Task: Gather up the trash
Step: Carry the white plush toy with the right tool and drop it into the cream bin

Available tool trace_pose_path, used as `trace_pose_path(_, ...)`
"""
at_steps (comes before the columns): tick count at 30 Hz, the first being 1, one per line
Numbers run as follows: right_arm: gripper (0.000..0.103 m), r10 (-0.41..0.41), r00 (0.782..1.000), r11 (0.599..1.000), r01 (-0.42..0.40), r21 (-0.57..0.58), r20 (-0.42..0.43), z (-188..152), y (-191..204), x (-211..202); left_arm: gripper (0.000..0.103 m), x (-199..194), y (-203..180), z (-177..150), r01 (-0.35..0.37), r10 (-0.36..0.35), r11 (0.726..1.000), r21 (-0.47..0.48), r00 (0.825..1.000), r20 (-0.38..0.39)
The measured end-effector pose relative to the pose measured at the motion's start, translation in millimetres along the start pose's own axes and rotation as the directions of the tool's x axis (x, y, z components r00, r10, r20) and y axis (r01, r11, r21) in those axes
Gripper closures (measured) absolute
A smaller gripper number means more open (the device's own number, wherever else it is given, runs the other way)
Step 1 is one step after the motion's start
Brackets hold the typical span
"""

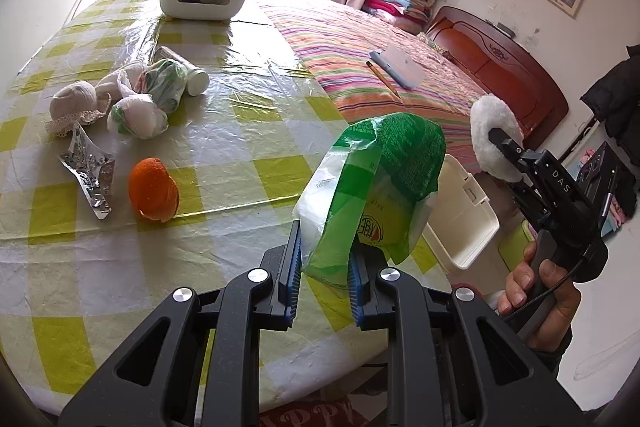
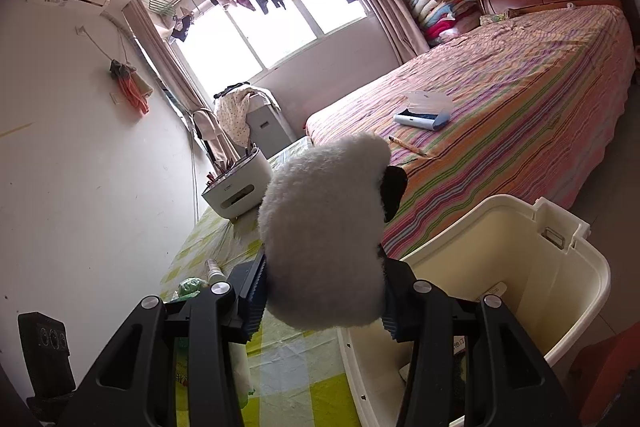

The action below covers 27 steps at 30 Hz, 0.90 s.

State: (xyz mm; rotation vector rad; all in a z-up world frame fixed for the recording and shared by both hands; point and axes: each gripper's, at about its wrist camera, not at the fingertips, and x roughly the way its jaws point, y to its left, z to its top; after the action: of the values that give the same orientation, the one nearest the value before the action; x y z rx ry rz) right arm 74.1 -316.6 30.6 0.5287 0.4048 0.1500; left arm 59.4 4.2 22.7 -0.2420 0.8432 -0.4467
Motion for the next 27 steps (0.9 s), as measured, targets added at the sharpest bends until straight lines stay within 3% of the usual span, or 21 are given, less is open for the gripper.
trace_pose_path(18,0.056,-0.129,0.991,0.991,0.128,0.043,0.038,2,-44,-20,0.084,26,-57,-6,0.108,-0.107,0.994,0.035,0.994,-0.039)
trace_pose_path(27,0.054,-0.185,0.983,0.981,0.184,0.065,0.000,0,-60,-15,0.084,36,-90,-7,0.148,-0.144,0.986,0.075,0.988,-0.050)
